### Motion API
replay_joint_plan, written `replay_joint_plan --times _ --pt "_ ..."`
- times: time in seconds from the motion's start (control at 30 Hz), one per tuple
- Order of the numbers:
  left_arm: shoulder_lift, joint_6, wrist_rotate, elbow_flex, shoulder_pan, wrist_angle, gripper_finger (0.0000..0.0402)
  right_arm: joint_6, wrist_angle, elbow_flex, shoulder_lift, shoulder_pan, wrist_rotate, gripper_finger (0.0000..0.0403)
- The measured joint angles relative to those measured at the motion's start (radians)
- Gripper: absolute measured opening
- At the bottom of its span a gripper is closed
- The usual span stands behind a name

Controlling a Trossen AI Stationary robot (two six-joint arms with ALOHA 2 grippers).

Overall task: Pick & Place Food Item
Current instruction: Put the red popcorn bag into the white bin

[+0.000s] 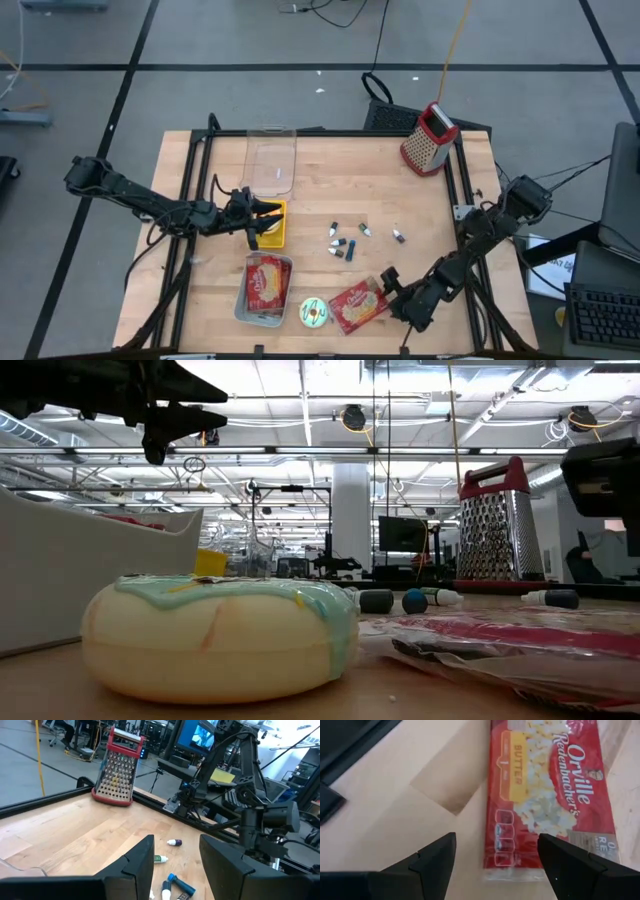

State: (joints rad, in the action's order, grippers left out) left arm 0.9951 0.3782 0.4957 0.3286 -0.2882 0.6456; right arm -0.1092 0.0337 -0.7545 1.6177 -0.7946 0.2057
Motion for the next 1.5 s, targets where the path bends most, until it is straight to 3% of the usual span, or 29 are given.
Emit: replay_joint_plan --times 0.17,0.4,0.57,0.77,1.13,1.4,1.5 --pt "0.000 -0.010 0.001 0.000 0.000 0.000 0.0157 -0.002 -0.020 -0.009 0.018 -0.006 0.057 0.0270" --pt "0.000 -0.009 0.001 0.000 0.000 0.000 0.0157 0.098 -0.048 -0.012 0.060 0.047 0.057 0.0270" --pt "0.000 -0.009 0.001 0.000 0.000 0.000 0.0157 0.168 -0.117 -0.013 0.064 0.076 0.168 0.0260" --pt "0.000 -0.013 0.001 0.000 0.000 -0.001 0.0157 0.147 -0.116 -0.011 0.064 0.086 0.189 0.0195" --pt "0.000 -0.013 0.001 0.000 0.000 -0.016 0.0157 0.101 -0.122 -0.009 0.052 0.087 0.204 0.0017" --pt "0.000 -0.009 0.000 0.000 0.000 -0.015 0.0157 0.103 -0.142 -0.004 -0.069 0.100 0.217 0.0003" --pt "0.000 -0.009 0.000 0.000 0.000 -0.014 0.0157 0.084 -0.138 -0.004 -0.147 0.118 0.271 0.0002"
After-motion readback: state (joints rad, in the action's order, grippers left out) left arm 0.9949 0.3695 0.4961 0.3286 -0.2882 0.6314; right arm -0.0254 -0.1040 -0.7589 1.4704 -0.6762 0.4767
